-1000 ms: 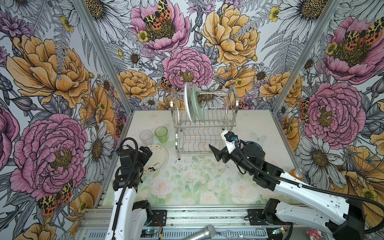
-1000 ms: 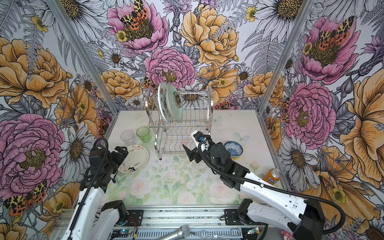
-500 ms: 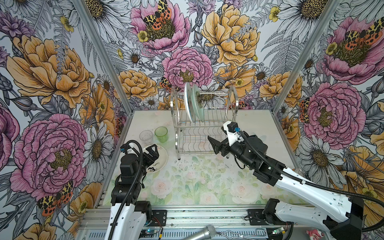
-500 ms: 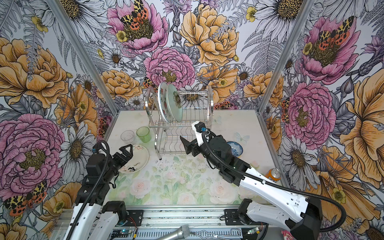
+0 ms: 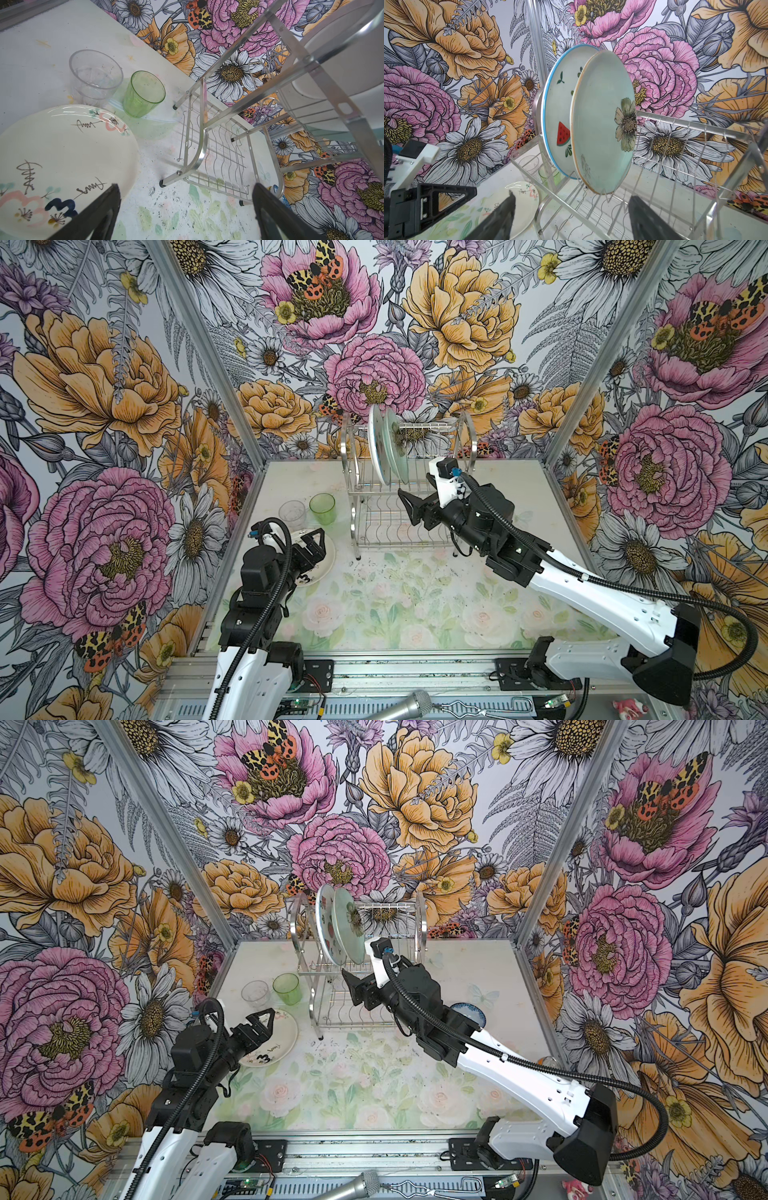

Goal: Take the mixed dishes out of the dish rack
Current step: 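Move the open right gripper toward the pale green daisy plate in the rack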

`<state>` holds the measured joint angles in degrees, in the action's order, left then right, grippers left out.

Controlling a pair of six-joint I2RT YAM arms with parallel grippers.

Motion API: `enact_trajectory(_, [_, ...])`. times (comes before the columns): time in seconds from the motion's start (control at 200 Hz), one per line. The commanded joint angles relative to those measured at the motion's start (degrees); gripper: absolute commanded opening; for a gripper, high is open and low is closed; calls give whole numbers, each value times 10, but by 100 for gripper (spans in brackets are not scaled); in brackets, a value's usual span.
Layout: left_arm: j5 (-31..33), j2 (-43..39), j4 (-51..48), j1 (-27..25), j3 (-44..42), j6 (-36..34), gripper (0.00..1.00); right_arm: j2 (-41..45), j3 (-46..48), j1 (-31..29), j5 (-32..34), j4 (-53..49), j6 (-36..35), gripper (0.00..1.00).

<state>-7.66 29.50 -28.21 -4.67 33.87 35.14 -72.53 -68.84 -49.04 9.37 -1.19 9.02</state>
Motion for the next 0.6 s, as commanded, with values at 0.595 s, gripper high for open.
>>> enact_trajectory(0.595, [8, 61, 50, -30, 45, -6, 99, -126, -135, 6, 93, -5, -37, 82])
